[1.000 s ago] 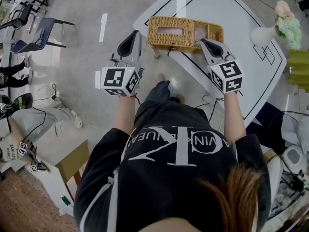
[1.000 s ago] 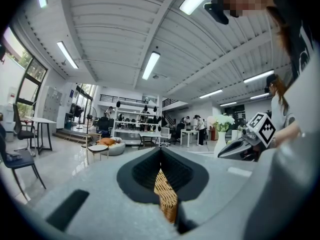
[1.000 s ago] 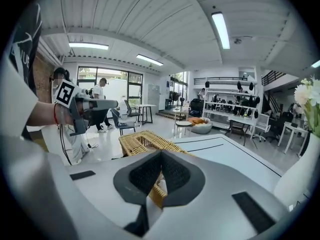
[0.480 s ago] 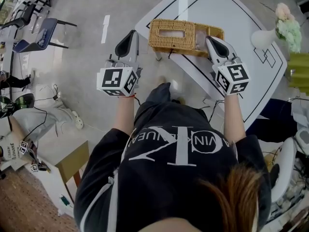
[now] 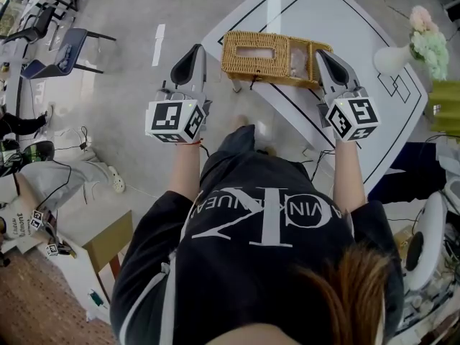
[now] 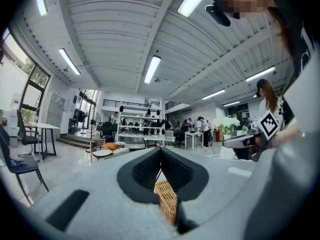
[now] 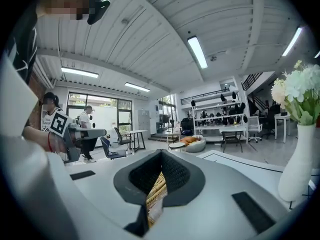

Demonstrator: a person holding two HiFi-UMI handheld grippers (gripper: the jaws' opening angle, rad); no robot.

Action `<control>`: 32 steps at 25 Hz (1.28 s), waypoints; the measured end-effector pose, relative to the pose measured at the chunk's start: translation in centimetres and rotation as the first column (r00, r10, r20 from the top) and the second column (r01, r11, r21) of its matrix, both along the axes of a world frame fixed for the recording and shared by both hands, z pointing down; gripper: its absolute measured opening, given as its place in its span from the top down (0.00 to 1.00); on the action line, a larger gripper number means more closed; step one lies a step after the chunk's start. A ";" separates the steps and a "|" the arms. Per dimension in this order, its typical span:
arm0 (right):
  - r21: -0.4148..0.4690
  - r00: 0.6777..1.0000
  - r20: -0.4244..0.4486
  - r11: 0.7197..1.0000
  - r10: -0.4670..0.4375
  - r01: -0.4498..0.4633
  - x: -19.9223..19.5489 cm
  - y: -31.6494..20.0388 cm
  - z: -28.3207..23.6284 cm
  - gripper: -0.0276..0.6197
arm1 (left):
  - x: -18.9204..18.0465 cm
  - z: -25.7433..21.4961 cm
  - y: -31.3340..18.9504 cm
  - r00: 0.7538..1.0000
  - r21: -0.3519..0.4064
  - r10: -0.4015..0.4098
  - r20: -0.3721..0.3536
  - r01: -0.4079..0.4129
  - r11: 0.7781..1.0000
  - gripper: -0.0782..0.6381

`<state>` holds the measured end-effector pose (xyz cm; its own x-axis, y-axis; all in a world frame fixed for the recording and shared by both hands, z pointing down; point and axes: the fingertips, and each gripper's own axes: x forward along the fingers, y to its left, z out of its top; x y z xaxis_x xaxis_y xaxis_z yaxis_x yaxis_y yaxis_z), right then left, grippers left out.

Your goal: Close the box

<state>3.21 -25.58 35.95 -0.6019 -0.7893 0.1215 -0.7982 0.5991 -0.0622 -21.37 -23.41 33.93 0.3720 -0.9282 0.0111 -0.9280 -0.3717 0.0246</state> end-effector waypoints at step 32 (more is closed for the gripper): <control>0.062 0.998 0.046 0.997 0.038 -0.040 1.2 0.2 -1.5 0.96 | -2.4 -0.8 -0.3 0.997 0.012 -0.074 0.007 0.074 0.997 0.88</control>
